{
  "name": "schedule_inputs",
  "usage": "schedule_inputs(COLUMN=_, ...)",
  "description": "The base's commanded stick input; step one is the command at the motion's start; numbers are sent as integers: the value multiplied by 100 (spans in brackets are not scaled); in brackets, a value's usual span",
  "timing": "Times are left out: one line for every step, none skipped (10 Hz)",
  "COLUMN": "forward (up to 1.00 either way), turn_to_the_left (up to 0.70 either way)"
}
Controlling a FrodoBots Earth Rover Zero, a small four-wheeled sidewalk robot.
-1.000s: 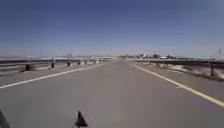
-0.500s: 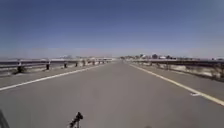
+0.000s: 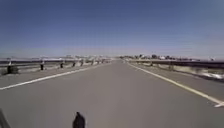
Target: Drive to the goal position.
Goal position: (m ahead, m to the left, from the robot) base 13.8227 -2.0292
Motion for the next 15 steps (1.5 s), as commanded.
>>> schedule_inputs(forward=100, turn_to_the_left=0)
schedule_inputs(forward=100, turn_to_the_left=0)
schedule_inputs(forward=100, turn_to_the_left=0)
schedule_inputs(forward=100, turn_to_the_left=0)
schedule_inputs(forward=100, turn_to_the_left=0)
schedule_inputs(forward=100, turn_to_the_left=0)
schedule_inputs(forward=100, turn_to_the_left=0)
schedule_inputs(forward=100, turn_to_the_left=0)
schedule_inputs(forward=100, turn_to_the_left=0)
schedule_inputs(forward=100, turn_to_the_left=0)
schedule_inputs(forward=100, turn_to_the_left=0)
schedule_inputs(forward=100, turn_to_the_left=0)
schedule_inputs(forward=100, turn_to_the_left=0)
schedule_inputs(forward=100, turn_to_the_left=0)
schedule_inputs(forward=100, turn_to_the_left=0)
